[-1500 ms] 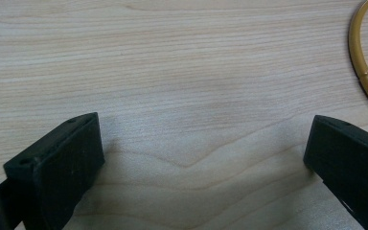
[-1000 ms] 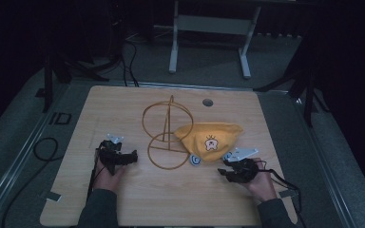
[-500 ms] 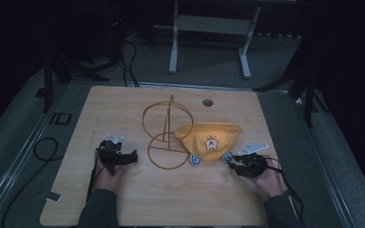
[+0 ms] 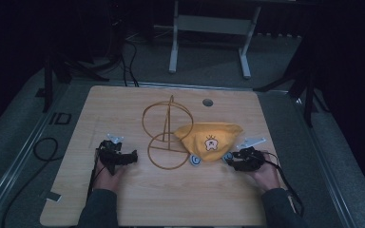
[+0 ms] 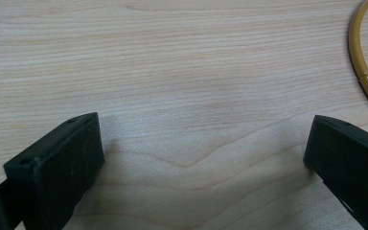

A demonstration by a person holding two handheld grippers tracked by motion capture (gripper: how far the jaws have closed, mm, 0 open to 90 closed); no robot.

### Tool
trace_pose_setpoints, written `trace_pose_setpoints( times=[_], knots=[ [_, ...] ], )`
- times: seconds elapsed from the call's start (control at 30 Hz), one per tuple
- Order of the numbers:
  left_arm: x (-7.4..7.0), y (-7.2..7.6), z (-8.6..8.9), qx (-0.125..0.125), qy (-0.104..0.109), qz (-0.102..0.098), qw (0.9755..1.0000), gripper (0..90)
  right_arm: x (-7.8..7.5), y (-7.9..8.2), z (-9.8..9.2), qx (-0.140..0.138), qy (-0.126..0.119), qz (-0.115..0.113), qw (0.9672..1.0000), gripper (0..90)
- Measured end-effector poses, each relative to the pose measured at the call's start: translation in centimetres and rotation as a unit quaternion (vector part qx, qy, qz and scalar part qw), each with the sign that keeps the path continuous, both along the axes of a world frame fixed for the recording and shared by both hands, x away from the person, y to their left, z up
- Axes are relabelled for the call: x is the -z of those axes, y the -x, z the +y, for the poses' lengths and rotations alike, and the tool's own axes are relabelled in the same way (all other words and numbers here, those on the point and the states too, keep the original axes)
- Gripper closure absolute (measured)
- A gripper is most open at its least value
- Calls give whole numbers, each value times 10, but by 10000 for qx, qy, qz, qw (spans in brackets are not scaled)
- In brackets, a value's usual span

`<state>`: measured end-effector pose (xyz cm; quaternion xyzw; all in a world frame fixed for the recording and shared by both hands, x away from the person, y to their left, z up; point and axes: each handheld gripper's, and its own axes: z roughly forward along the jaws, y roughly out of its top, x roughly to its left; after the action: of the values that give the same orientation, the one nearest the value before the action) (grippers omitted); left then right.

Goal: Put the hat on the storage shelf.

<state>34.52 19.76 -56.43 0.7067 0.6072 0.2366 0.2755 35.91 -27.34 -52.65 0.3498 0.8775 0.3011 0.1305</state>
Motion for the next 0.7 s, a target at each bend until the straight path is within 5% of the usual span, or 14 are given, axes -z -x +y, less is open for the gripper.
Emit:
trace_pose_setpoints(
  times=[0.7],
  knots=[
    [0,0,0,0,-1,2,10000,0,12,-23,2,-48,-36,377,9993,489]
  ],
)
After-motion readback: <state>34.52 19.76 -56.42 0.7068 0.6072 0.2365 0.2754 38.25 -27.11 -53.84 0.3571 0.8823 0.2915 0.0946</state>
